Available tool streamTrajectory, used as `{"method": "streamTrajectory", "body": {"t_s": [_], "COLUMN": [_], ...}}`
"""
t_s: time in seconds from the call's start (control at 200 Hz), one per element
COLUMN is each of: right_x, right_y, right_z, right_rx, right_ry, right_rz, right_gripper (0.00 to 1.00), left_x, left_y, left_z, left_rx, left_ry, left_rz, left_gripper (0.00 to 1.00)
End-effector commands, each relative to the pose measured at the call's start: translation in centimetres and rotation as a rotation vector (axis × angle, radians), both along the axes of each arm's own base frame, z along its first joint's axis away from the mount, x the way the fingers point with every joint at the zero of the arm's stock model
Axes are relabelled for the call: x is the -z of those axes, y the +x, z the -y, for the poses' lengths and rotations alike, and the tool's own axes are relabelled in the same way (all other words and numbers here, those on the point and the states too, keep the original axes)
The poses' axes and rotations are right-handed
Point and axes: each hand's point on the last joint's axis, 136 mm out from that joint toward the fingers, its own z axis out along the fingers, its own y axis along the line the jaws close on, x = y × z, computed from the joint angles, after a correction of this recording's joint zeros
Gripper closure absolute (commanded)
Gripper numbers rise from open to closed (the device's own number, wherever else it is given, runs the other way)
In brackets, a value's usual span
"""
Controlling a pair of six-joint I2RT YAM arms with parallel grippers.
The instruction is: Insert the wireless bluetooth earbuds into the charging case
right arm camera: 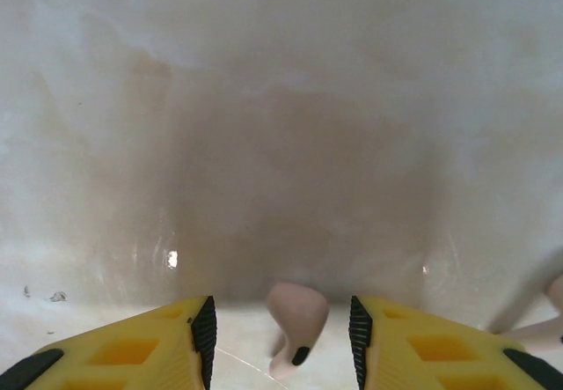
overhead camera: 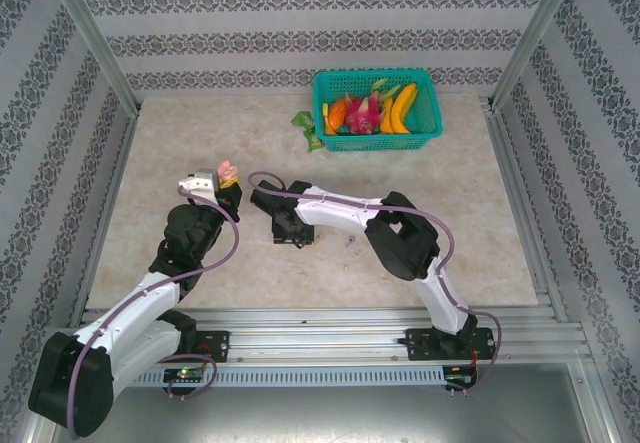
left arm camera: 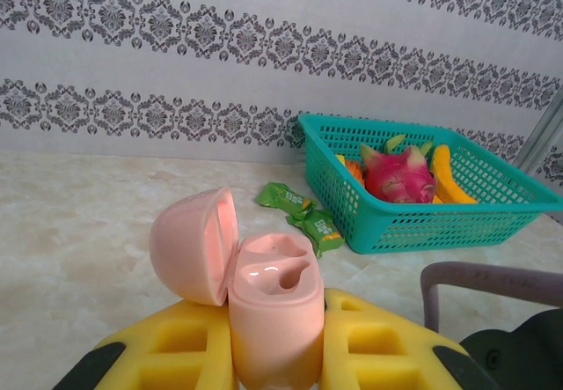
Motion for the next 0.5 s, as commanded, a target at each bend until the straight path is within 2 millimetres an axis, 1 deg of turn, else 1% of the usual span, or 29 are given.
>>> {"method": "streamTrajectory", "body": {"t_s": [0.0, 0.155, 0.315, 0.495], "right_x": [0.0, 0.6, 1.2, 1.8], "right_y": [-0.1, -0.1, -0.3, -0.3], "right_z": [0.1, 0.5, 0.7, 0.9], "right_rx": [0.013, 0.016, 0.017, 0.020], "right_ry": [-0.035, -0.059, -0.070, -0.077], "right_rz": [0.008, 0.004, -0.005, -0.011], "right_gripper": [0.55, 0.56, 0.61, 0.63], "left_x": [-1.9, -2.0, -2.1, -2.2], "left_y": [-0.2, -0.2, -0.2, -0.3], "left_z": [-0.3, -0.3, -0.2, -0.1], "left_rx": [0.003, 0.006, 0.008, 0.015], "left_ry": [-0.032, -0.035, -0.034, -0.033], "left_rz": [0.072, 0.076, 0.079, 0.081], "left_gripper": [1.00, 1.00, 1.00, 1.00]}}
